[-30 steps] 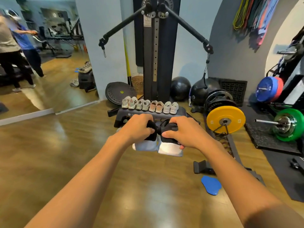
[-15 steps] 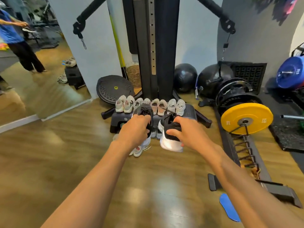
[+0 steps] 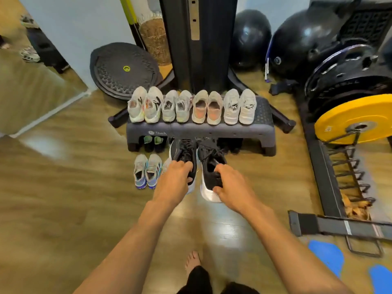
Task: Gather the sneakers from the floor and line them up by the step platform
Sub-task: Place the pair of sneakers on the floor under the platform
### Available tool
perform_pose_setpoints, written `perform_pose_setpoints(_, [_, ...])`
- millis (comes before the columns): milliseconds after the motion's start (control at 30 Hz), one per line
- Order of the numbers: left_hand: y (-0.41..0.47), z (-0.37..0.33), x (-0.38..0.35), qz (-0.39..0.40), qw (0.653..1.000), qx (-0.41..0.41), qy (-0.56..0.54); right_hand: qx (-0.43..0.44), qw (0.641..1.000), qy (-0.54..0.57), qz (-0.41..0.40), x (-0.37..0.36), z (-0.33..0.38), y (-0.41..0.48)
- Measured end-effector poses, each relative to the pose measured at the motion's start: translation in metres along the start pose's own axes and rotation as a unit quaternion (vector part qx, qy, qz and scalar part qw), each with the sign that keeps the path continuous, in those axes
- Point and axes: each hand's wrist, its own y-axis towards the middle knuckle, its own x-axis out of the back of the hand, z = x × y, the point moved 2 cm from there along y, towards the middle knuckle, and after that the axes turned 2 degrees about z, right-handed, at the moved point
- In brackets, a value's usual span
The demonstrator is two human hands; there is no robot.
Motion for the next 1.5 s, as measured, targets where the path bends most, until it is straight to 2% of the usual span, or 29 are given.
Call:
perform_pose_setpoints(233, [0.113, 0.063, -0.119, 0.057, 0.995, 0.029, -0.075, -0.039, 0.999, 0.008, -0.003, -0.088, -0.072, 0.116])
perform_pose_setpoints(333, [0.152, 0.091, -0.185, 0.079, 0.995, 0.025, -0.059, -0.05, 0.999, 0.014, 0.008, -0.137, -0.108, 0.166])
perform_pose_setpoints(533, [0.209, 0.156, -0.328, 0.066, 0.995, 0.022, -0.066, -0.06, 0.998, 0.018, 0.025, -0.263, -0.187, 0.255])
perform_pose_setpoints(667, [0.242, 0.195, -0.42, 0.056, 0.996, -0.001, -0.065, -0.059, 0.998, -0.01, 0.032, -0.355, -0.232, 0.296])
perform_pose_setpoints(867, [0.274, 0.24, -0.524, 0.096, 0.995, -0.014, -0.032, -0.07, 0.994, -0.065, 0.044, -0.453, -0.28, 0.344])
perform_pose_setpoints(1033, [0.285, 0.251, -0.563, 0.099, 0.994, -0.039, -0.014, -0.089, 0.993, -0.063, 0.04, -0.493, -0.296, 0.372])
perform_pose_setpoints(1167, [0.287, 0.254, -0.571, 0.109, 0.992, -0.062, -0.015, -0.128, 0.986, -0.077, 0.07, -0.502, -0.305, 0.374])
perform_pose_setpoints(1267, [0.286, 0.256, -0.572, 0.127, 0.99, -0.054, -0.013, -0.15, 0.979, -0.102, 0.092, -0.505, -0.311, 0.373])
perform_pose_setpoints(1400, [0.289, 0.252, -0.572, 0.204, 0.979, -0.014, -0.009, -0.186, 0.964, -0.104, 0.159, -0.506, -0.312, 0.377])
perform_pose_setpoints(1500, [0.29, 0.248, -0.557, 0.208, 0.975, 0.003, -0.074, -0.216, 0.949, -0.111, 0.203, -0.495, -0.302, 0.379])
